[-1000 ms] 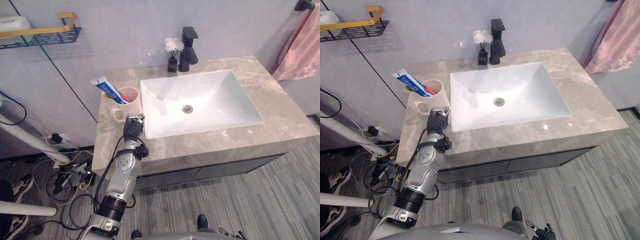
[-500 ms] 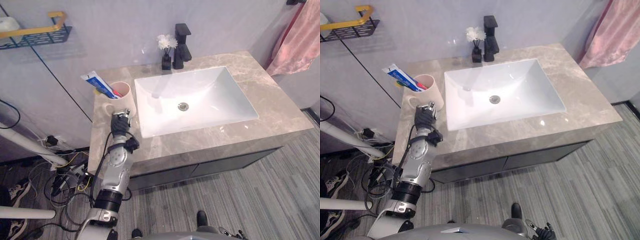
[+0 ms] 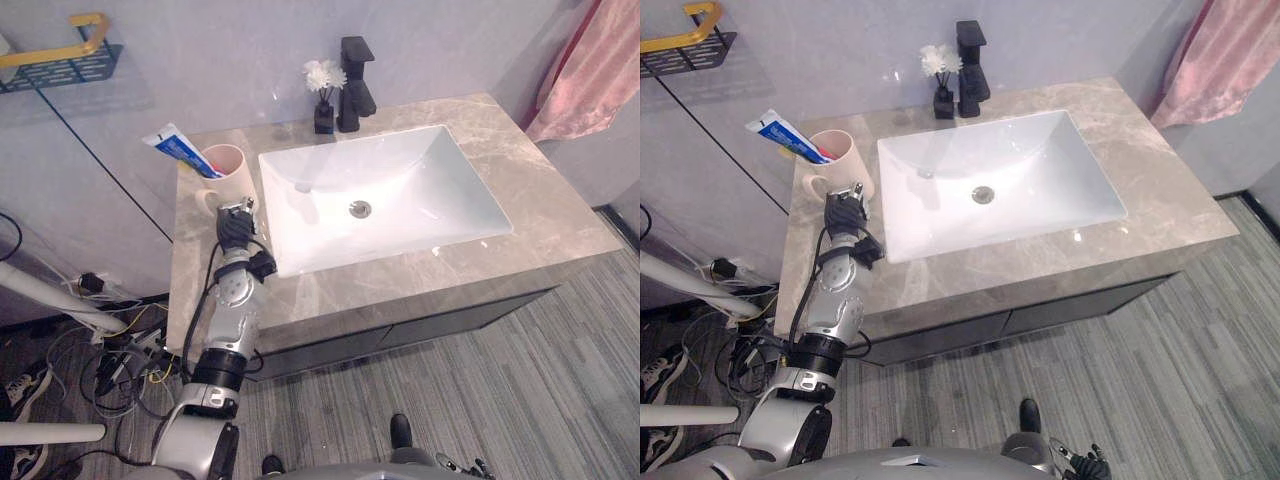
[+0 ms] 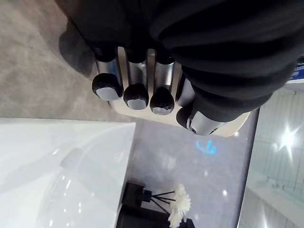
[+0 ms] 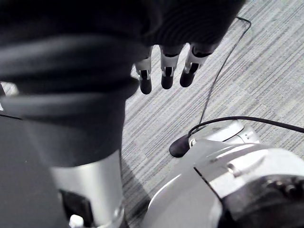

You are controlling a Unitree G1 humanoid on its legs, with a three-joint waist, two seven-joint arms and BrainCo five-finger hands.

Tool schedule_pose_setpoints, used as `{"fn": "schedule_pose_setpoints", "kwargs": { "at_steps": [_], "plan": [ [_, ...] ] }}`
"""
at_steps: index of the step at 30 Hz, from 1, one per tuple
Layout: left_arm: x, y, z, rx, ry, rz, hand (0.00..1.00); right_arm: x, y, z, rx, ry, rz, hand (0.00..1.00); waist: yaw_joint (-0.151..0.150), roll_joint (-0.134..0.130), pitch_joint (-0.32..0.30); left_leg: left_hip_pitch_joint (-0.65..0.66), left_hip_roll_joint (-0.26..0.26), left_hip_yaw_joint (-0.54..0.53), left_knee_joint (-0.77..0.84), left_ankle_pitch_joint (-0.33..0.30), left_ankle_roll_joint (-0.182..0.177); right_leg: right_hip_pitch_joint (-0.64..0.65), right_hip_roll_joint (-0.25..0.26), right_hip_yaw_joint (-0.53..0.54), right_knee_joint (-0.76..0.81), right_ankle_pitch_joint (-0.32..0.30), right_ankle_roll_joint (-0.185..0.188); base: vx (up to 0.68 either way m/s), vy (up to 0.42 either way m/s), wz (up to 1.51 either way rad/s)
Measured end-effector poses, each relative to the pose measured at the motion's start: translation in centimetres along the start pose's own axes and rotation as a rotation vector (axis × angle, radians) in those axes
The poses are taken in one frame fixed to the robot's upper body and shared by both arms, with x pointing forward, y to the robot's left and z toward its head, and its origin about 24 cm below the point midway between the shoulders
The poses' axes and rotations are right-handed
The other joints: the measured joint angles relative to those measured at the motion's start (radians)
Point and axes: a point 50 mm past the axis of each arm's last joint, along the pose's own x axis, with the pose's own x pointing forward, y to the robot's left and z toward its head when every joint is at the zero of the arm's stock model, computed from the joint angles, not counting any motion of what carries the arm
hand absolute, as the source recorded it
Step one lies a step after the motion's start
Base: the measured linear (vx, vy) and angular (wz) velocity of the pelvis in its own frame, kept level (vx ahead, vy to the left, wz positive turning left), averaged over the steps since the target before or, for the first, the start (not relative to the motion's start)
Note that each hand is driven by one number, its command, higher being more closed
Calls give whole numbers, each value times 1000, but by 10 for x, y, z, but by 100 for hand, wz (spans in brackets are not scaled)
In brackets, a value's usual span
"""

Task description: Organize washtable

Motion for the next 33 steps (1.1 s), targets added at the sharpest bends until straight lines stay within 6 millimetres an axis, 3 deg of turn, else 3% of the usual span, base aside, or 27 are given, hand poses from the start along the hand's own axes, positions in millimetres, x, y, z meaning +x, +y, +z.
{"fn": "schedule_pose_setpoints", "kwargs": {
  "at_steps": [3,6,11,15,20,28,33],
  "plan": [
    [7,-1,8,-12,-27,19,100,0,1,2,2,-10,3,0,1,-1,27,-2,0,3,3,-1,-1,-5,1,4,-2,2,-1,-22,-1,-7],
    [15,14,17,-5,-54,69,100,0,3,6,7,-27,9,0,0,-1,27,-9,3,26,3,-3,-4,-31,7,27,1,6,-1,11,-8,-20],
    [38,22,37,-11,-94,136,100,0,3,7,10,-34,12,0,-2,-1,57,-13,2,31,3,-3,-4,-37,7,31,2,9,-1,5,0,-3],
    [43,37,45,-4,-114,191,100,0,3,7,10,-34,15,0,-1,-1,57,-18,1,54,3,-7,-2,-57,9,56,2,16,-1,11,3,-15],
    [50,42,51,22,-125,202,100,0,4,7,10,-35,22,0,-2,-3,71,-20,0,57,14,-11,0,-59,9,57,2,22,-2,-15,3,-4],
    [50,29,55,21,-141,160,100,0,3,6,11,-34,22,0,2,-3,83,-41,1,50,30,-11,0,-69,6,54,2,28,-2,-11,0,1],
    [20,-1,39,30,-138,-18,100,0,4,6,11,-35,25,0,4,-3,83,-34,0,36,31,-11,1,-52,4,39,2,28,-3,8,1,7]
  ]
}}
